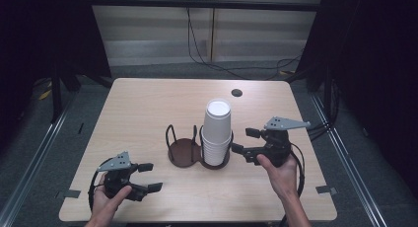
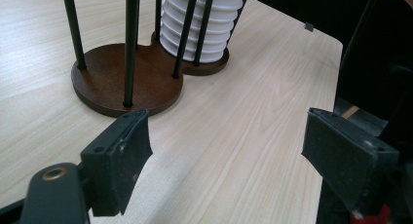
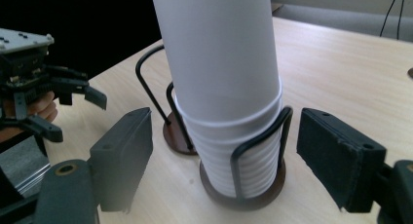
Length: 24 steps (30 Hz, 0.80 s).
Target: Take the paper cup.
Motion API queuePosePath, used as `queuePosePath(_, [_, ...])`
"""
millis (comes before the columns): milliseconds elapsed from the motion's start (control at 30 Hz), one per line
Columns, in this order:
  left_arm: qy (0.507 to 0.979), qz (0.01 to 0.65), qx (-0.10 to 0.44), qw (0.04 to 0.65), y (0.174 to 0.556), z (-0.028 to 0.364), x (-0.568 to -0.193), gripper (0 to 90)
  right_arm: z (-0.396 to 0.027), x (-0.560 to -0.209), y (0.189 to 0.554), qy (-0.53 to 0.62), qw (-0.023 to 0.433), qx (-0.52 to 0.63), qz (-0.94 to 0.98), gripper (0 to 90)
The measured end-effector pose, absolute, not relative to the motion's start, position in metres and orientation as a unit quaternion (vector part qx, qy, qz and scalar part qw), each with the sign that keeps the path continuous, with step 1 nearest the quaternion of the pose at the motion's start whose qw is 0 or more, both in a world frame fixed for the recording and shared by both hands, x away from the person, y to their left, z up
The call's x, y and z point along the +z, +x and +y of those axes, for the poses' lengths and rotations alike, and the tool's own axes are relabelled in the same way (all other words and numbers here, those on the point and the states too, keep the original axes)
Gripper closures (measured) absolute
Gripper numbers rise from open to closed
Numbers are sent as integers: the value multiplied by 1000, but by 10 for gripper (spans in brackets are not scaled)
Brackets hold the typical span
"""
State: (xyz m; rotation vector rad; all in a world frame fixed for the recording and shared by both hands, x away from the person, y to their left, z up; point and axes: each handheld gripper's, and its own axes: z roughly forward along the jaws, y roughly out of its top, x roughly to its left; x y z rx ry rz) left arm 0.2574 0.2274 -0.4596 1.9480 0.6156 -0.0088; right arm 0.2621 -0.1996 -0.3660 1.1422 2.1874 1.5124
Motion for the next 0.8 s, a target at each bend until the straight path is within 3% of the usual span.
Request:
queuePosePath(167, [815,259,-3,518,258,228,-460,176,-200,-354,267,397,126,519,746,162])
queuePosePath(800, [820,261,-12,510,260,226,-463,177,-188,-325,291,373,113,539,746,162])
